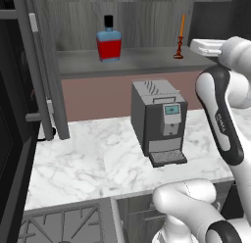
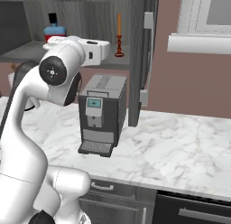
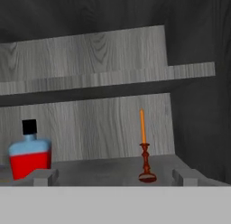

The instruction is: Get the candle and the liquor from the cabinet and move them to the dining counter.

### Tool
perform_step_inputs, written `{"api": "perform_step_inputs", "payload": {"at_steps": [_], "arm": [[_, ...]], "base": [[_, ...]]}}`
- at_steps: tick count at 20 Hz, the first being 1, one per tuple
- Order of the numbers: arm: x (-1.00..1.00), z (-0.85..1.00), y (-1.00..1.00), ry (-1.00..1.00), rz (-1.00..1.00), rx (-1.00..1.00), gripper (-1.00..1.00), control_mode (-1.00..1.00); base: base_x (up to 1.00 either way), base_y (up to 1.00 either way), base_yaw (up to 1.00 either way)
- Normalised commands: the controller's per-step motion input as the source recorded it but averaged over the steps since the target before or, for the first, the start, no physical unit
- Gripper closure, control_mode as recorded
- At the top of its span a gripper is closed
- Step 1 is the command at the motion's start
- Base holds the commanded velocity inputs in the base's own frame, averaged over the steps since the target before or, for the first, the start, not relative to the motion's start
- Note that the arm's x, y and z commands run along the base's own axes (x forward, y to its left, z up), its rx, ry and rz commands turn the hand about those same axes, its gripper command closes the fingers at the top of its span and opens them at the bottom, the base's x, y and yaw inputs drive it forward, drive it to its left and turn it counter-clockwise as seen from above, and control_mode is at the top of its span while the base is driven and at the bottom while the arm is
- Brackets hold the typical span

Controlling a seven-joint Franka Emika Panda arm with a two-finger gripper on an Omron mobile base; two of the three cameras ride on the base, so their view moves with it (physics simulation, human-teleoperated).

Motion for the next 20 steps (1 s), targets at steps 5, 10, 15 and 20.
{"api": "perform_step_inputs", "payload": {"at_steps": [5,10,15,20], "arm": [[0.12,0.01,0.09,0.02,-0.02,0.00,-1.00,-1.00],[0.23,0.09,0.01,0.04,-0.07,0.00,-1.00,-1.00],[0.28,0.00,0.00,0.03,-0.12,-0.01,-1.00,-1.00],[0.24,0.00,0.00,0.07,-0.19,-0.02,-1.00,-1.00]], "base": [[0.00,0.00,0.00],[0.00,0.00,0.00],[0.00,0.00,0.00],[0.00,0.00,0.00]]}}
